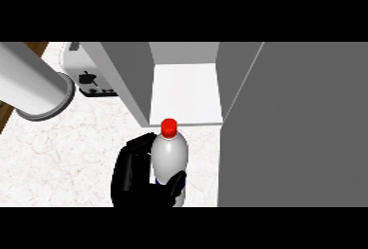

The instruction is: Pick up the bottled water, place it into the cabinet and close the cabinet

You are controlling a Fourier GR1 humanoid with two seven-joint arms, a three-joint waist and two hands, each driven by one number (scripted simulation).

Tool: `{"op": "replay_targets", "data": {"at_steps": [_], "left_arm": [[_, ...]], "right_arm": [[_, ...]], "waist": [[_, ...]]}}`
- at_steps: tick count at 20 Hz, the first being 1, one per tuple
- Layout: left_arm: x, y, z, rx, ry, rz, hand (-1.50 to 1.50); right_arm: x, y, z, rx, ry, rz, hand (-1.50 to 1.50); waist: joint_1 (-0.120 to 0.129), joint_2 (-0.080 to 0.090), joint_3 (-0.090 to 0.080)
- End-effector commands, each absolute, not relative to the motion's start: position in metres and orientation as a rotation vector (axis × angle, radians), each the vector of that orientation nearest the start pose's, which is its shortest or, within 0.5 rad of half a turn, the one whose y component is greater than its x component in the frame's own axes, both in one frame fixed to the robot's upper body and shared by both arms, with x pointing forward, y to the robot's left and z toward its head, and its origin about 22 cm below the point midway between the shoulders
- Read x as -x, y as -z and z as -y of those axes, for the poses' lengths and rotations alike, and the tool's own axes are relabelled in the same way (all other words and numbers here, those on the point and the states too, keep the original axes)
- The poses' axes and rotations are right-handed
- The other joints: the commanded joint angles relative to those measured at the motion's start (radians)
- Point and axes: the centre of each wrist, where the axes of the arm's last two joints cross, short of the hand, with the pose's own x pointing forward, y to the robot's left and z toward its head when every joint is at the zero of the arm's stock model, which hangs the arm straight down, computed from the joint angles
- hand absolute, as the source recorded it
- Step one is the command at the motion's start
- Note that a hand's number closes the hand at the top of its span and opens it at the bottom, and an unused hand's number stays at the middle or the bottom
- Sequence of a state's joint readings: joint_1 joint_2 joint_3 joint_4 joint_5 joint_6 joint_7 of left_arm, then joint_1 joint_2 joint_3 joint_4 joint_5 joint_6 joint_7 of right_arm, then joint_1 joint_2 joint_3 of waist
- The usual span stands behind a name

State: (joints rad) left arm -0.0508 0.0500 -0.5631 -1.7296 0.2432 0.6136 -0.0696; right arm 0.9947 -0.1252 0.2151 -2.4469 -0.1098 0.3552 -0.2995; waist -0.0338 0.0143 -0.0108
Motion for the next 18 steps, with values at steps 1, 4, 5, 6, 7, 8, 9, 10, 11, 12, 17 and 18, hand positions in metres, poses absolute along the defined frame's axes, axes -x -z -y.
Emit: {"op": "replay_targets", "data": {"at_steps": [1, 4, 5, 6, 7, 8, 9, 10, 11, 12, 17, 18], "left_arm": [[-0.242, -0.016, -0.122, 0.292, -0.209, 1.706, 1.5], [-0.263, 0.002, -0.132, 0.248, -0.13, 1.765, 1.5], [-0.291, -0.012, -0.118, 0.232, -0.102, 1.775, 1.5], [-0.285, 0.004, -0.117, 0.249, -0.094, 1.749, 1.5], [-0.288, 0.007, -0.113, 0.263, -0.096, 1.748, 1.5], [-0.302, -0.002, -0.095, 0.226, -0.068, 1.775, 1.5], [-0.314, 0.004, -0.108, 0.226, -0.101, 1.743, 1.5], [-0.317, -0.013, -0.095, 0.23, -0.097, 1.764, 1.5], [-0.326, -0.007, -0.098, 0.234, -0.063, 1.746, 1.5], [-0.333, -0.029, -0.084, 0.197, -0.072, 1.746, 1.5], [-0.36, -0.043, -0.067, 0.098, 0.005, 1.739, 1.5], [-0.368, -0.033, -0.069, 0.055, -0.008, 1.734, 1.5]], "right_arm": [[-0.028, -0.113, 0.241, -0.24, -0.091, 1.823, -1.5], [-0.029, -0.127, 0.247, -0.24, -0.084, 1.847, -1.5], [-0.03, -0.118, 0.247, -0.244, -0.113, 1.837, -1.5], [-0.03, -0.116, 0.249, -0.242, -0.08, 1.832, -1.5], [-0.029, -0.115, 0.252, -0.235, -0.08, 1.824, -1.5], [-0.041, -0.115, 0.253, -0.241, -0.092, 1.849, -1.5], [-0.034, -0.115, 0.251, -0.227, -0.08, 1.829, -1.5], [-0.031, -0.126, 0.263, -0.205, -0.102, 1.84, -1.5], [-0.041, -0.11, 0.257, -0.206, -0.08, 1.851, -1.5], [-0.036, -0.12, 0.249, -0.217, -0.089, 1.848, -1.5], [-0.043, -0.115, 0.259, -0.196, -0.085, 1.842, -1.5], [-0.045, -0.104, 0.251, -0.233, -0.099, 1.86, -1.5]], "waist": [[0.001, -0.006, 0.007], [0.009, -0.007, 0.009], [-0.003, -0.007, 0.009], [0.007, -0.009, 0.01], [0.008, -0.011, 0.01], [0.005, -0.004, 0.01], [0.001, -0.007, 0.01], [0.002, -0.009, 0.01], [0.008, -0.009, 0.01], [0.002, -0.011, 0.01], [0.007, -0.009, 0.011], [-0.017, -0.005, 0.01]]}}
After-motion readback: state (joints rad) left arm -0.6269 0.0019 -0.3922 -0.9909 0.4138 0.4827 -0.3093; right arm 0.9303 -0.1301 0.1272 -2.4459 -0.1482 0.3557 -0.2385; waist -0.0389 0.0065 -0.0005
